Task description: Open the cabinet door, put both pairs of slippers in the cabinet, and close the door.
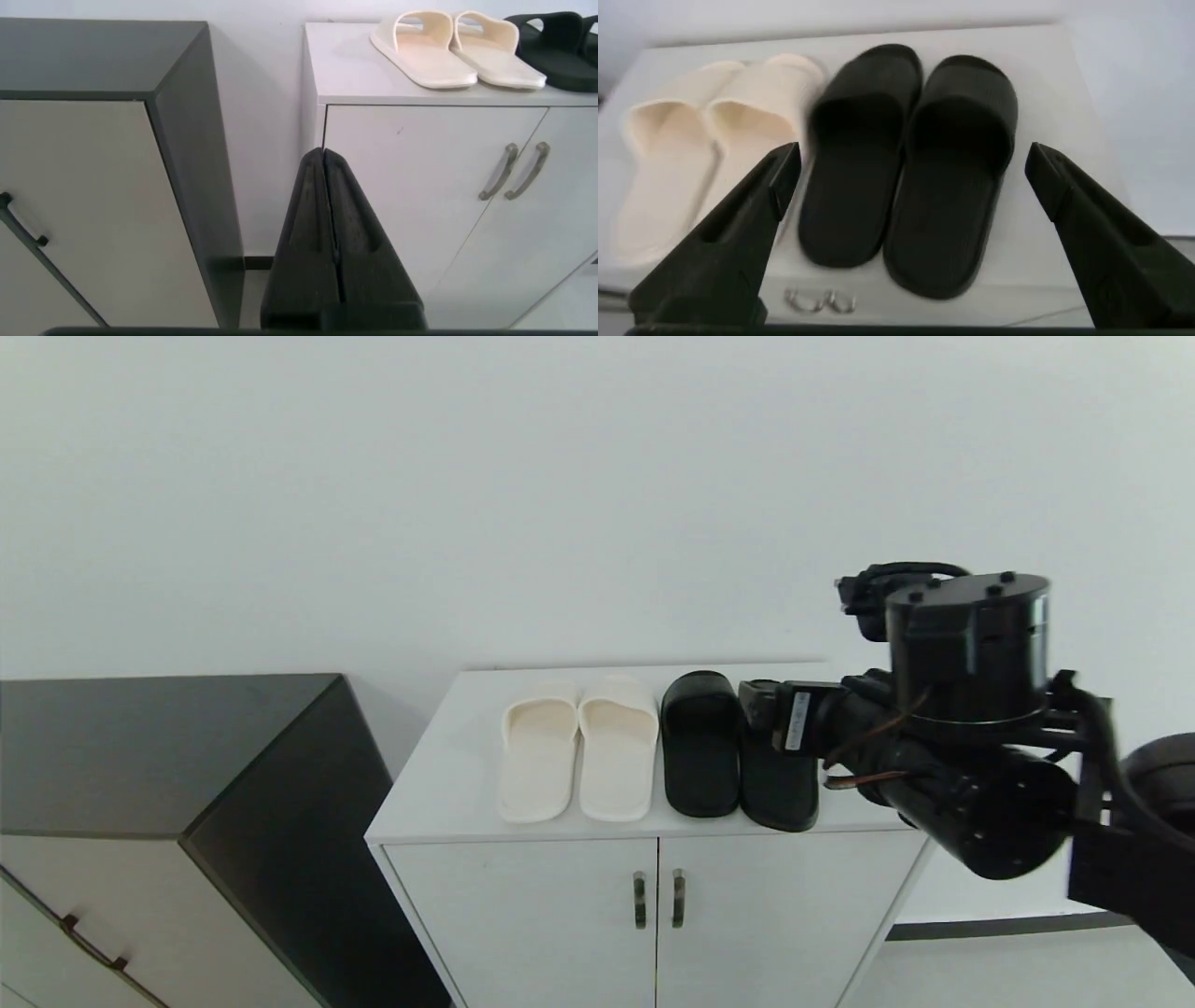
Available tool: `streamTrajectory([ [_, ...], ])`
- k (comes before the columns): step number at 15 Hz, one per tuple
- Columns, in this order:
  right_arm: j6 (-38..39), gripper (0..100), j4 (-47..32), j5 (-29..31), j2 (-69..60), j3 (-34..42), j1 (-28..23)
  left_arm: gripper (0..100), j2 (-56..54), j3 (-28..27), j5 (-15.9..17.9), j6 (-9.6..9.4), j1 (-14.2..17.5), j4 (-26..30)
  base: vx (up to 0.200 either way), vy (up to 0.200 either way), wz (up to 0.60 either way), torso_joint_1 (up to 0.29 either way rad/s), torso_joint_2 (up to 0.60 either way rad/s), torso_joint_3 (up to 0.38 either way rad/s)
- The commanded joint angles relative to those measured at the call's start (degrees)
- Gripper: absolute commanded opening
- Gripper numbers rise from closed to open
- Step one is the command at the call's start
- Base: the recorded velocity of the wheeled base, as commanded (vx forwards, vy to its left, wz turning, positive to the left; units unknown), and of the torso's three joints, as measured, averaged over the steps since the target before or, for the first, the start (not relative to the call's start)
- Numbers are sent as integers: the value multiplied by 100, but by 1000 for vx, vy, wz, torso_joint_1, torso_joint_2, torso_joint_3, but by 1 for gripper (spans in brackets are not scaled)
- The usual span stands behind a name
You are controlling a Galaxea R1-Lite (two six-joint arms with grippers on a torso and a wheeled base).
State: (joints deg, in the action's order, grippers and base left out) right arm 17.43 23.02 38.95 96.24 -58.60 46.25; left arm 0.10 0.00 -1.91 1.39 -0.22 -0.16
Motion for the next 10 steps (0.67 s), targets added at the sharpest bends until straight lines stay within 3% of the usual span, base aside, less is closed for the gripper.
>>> streamTrajectory([
  [1,-12,100,230,43,861,-178,-204,0,-1,0,-2,2,-4,-11,0,0,0,0,0,0],
  [10,-38,100,616,-63,2003,-934,-494,0,-1,0,-2,2,4,-2,0,0,0,0,0,0],
])
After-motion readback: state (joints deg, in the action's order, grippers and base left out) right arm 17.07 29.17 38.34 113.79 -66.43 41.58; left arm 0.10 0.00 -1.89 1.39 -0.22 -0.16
